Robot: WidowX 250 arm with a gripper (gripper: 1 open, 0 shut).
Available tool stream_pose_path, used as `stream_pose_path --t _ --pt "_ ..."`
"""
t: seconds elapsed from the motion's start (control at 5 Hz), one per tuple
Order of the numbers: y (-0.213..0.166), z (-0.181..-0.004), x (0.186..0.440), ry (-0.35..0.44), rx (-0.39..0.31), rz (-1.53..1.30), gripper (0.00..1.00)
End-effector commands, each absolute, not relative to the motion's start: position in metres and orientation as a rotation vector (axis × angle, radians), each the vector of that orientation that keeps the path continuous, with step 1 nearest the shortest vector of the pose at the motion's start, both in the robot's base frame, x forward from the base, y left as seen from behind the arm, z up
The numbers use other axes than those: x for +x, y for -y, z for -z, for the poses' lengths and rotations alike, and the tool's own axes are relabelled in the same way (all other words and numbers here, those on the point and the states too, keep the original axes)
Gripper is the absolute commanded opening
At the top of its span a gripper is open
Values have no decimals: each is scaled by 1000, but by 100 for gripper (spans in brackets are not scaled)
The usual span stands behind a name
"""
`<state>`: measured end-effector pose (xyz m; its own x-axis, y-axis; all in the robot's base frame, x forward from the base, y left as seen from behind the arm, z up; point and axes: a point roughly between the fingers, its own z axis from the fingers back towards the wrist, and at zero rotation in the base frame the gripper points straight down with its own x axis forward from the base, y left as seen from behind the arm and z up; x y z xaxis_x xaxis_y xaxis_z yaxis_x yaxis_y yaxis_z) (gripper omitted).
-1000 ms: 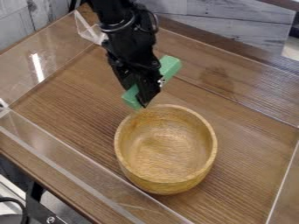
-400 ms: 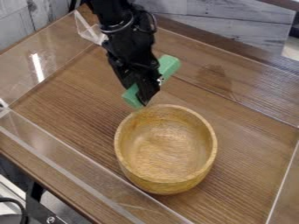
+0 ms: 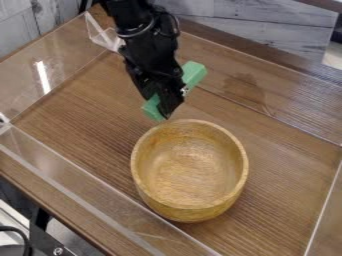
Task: Remove the green block from inside the brown bowl and put it on the table
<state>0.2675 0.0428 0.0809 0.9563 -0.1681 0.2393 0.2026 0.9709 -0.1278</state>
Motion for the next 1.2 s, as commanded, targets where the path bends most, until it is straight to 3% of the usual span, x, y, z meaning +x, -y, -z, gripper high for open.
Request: stream_pose_path --t 0.0,1.0 --pt "-51 -95 282 295 -126 181 0" --pt "-58 -86 293 296 -131 172 0"
